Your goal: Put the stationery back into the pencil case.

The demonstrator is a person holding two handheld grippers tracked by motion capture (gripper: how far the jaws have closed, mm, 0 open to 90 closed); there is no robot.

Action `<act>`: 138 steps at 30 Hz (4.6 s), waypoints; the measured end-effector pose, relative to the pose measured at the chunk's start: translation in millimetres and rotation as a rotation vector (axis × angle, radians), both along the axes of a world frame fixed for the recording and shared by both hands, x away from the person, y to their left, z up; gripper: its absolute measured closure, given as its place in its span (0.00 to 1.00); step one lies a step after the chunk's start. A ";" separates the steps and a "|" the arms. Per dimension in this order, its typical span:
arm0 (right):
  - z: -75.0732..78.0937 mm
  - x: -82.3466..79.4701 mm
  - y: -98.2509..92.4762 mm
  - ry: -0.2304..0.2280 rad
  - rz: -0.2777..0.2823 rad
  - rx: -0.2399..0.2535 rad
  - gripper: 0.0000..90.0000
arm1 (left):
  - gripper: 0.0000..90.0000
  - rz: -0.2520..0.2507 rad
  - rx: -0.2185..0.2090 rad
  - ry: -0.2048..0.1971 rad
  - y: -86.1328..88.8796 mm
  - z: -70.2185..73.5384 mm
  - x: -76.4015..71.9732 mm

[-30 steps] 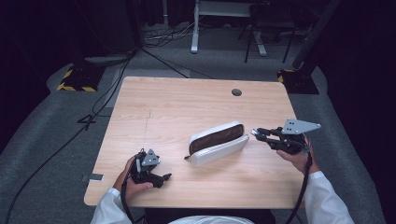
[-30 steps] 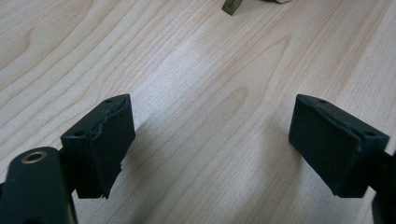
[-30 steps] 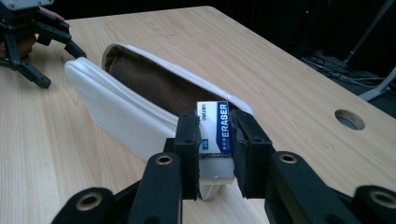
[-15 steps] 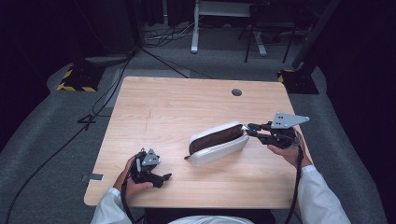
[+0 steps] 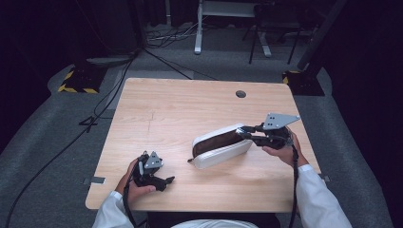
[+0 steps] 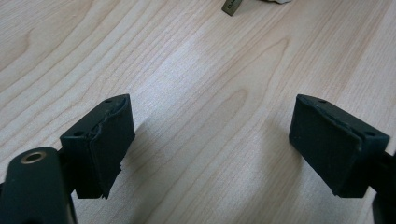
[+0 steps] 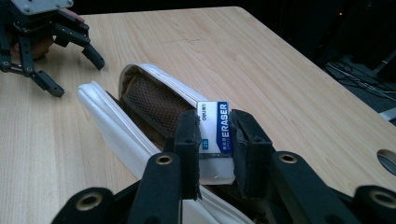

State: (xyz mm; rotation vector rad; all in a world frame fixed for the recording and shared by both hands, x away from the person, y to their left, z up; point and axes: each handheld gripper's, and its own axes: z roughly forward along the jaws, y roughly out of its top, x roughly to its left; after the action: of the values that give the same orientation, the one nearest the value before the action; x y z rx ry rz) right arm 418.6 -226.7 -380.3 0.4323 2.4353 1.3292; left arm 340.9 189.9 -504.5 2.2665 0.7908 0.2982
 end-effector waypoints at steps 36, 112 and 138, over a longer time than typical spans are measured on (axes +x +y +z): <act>-27.7 17.4 45.9 0.058 0.037 -0.073 0.81 | 0.16 0.000 0.000 0.000 0.0 0.0 0.0; -6.2 -16.7 -18.1 -0.002 -0.184 -0.165 0.33 | 0.17 0.003 0.000 0.000 0.0 0.0 -0.4; -47.7 -48.9 -58.9 0.022 -0.247 -0.254 0.33 | 0.17 0.003 0.000 0.000 0.0 0.0 -0.4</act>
State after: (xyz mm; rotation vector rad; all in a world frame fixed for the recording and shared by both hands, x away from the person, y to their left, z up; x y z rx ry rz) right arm 369.6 -285.6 -428.0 0.6559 2.4309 0.9062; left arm 340.6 190.0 -504.6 2.2656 0.7942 0.2996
